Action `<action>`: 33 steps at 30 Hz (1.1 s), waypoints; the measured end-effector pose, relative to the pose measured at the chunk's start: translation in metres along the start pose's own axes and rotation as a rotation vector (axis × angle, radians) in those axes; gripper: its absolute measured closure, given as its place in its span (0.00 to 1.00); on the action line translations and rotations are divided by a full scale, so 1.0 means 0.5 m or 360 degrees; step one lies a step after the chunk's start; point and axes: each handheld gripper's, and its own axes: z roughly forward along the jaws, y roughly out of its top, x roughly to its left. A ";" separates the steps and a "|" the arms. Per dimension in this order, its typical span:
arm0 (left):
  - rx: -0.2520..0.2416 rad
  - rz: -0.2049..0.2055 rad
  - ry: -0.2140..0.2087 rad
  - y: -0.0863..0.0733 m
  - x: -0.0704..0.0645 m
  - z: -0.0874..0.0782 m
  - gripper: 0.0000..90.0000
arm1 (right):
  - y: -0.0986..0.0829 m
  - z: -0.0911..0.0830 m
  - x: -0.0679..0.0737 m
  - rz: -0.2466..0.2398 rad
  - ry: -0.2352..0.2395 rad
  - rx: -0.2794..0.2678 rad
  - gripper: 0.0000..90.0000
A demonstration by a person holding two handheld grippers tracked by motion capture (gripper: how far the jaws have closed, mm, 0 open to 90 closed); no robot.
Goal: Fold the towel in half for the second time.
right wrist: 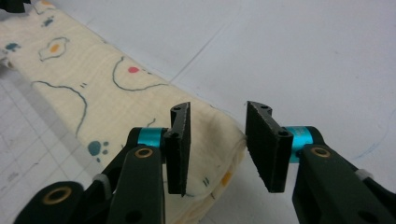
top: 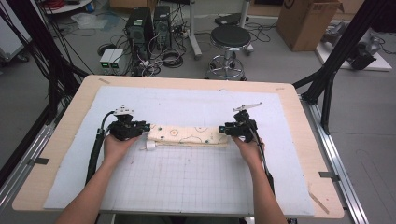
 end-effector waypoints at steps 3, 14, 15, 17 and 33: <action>-0.0017 0.0012 -0.0004 0.004 -0.003 -0.009 0.73 | 0.003 -0.006 0.005 -0.0005 -0.0016 -0.0026 0.61; -0.0040 0.0057 -0.0054 0.013 -0.018 -0.030 0.67 | 0.006 -0.030 0.010 0.0017 0.0035 -0.0107 0.45; -0.0047 0.0058 -0.0049 0.013 -0.018 -0.032 0.65 | 0.006 -0.033 0.011 0.0025 0.0036 -0.0106 0.45; -0.0048 0.0057 -0.0063 0.014 -0.017 -0.036 0.63 | 0.006 -0.038 0.010 0.0021 0.0035 -0.0123 0.43; -0.0037 0.0072 -0.0120 0.019 -0.032 -0.051 0.46 | 0.006 -0.059 0.017 0.0046 -0.0038 -0.0158 0.23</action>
